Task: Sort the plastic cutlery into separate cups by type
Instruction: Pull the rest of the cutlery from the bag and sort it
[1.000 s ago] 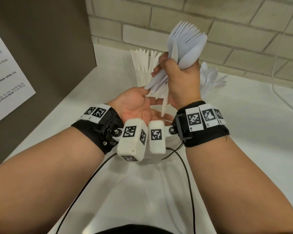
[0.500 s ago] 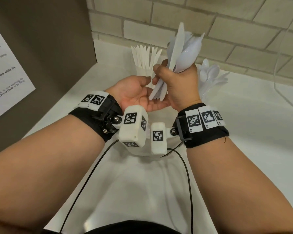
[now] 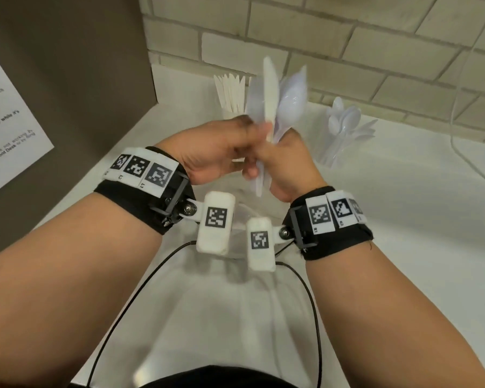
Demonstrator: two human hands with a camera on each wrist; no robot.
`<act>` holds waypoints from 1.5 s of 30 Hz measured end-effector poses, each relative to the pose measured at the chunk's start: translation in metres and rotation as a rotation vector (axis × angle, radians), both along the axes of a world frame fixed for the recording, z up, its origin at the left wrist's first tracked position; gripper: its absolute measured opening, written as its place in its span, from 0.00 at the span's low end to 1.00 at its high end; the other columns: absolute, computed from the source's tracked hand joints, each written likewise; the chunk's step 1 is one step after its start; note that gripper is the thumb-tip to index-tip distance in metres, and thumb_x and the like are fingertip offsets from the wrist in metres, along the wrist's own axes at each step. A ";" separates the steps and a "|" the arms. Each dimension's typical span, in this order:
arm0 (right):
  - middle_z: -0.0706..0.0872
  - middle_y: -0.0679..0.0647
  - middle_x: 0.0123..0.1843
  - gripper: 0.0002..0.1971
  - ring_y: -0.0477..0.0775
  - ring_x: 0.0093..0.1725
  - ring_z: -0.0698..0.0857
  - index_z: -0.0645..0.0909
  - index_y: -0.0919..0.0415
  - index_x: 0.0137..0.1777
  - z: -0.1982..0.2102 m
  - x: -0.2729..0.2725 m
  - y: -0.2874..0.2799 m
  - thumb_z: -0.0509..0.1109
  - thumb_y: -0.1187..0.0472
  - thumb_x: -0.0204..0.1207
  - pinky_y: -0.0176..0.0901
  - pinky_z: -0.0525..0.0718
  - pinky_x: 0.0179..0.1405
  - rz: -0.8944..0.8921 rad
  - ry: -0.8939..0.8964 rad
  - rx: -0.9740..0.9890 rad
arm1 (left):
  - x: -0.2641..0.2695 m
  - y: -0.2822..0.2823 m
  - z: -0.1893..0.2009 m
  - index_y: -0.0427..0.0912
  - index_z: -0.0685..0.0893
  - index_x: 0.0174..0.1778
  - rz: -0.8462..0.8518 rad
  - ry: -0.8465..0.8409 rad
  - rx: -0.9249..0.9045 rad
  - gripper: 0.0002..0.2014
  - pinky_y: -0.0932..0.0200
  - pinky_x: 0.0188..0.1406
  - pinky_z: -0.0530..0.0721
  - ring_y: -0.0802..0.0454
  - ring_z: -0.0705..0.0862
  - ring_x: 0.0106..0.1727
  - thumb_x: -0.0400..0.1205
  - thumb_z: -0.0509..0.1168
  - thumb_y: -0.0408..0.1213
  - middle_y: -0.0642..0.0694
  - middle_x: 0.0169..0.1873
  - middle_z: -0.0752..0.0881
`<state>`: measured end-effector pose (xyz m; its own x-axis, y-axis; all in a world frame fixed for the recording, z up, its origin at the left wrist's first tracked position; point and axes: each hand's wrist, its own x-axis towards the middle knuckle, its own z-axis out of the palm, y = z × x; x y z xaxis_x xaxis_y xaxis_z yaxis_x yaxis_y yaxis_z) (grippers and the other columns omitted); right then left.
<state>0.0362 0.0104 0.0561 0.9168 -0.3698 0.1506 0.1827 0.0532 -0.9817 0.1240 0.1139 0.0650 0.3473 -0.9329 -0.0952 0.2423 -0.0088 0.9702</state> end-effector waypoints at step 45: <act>0.85 0.56 0.33 0.03 0.59 0.33 0.87 0.72 0.58 0.48 0.042 -0.001 -0.013 0.61 0.64 0.84 0.56 0.87 0.41 -0.249 0.068 -0.025 | 0.002 0.017 -0.031 0.45 0.78 0.70 -0.021 0.125 -0.109 0.19 0.36 0.60 0.83 0.36 0.87 0.57 0.82 0.62 0.38 0.41 0.62 0.86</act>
<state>0.0351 -0.0030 0.0980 0.8065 -0.5821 0.1036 0.1209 -0.0092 -0.9926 0.1256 0.1311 0.0338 0.3197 -0.9469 -0.0342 0.3620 0.0887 0.9279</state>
